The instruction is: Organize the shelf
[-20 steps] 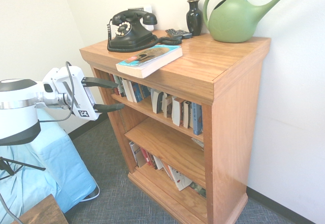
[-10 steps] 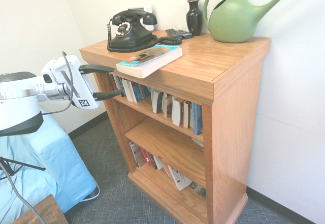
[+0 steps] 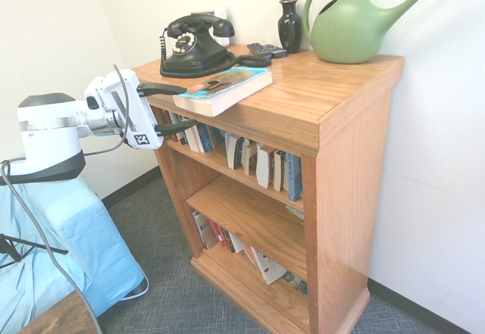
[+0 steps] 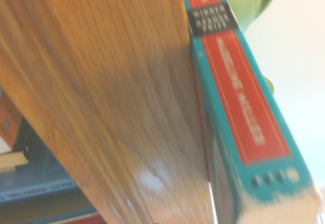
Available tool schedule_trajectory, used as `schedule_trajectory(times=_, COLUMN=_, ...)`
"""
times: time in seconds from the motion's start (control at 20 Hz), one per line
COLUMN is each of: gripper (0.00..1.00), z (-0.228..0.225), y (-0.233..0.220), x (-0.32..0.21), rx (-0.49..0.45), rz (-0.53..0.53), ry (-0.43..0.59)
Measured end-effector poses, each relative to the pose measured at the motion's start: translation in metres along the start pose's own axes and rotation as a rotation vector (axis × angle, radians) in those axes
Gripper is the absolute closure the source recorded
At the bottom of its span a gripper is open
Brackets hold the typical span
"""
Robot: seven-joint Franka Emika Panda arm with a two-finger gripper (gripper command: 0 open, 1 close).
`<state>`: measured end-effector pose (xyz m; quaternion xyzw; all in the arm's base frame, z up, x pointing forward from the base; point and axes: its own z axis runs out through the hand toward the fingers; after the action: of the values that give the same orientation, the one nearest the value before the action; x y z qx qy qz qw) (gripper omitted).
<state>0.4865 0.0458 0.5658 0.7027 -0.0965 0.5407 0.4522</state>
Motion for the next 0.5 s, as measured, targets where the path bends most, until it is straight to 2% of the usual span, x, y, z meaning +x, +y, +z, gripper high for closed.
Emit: schedule_trajectory(times=0.5, gripper=0.0, z=0.036, y=-0.022, x=0.017, rx=-0.013, rz=0.006, ry=-0.012)
